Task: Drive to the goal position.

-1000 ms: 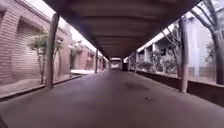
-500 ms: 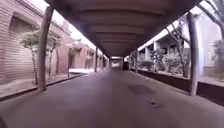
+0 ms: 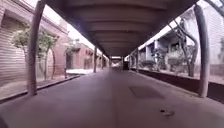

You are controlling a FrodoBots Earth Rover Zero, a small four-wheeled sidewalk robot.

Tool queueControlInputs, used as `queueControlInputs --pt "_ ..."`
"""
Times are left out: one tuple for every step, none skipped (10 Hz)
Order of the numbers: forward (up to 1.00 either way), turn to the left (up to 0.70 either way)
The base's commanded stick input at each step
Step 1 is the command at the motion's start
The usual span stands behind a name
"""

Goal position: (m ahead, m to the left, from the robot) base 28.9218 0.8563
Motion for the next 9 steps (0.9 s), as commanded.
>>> queueControlInputs --pt "0.70 0.00" --pt "0.70 0.00" --pt "0.70 0.00" --pt "0.70 0.00" --pt "0.70 0.00" --pt "0.70 0.00" --pt "0.70 0.00" --pt "0.70 0.00" --pt "0.70 0.00"
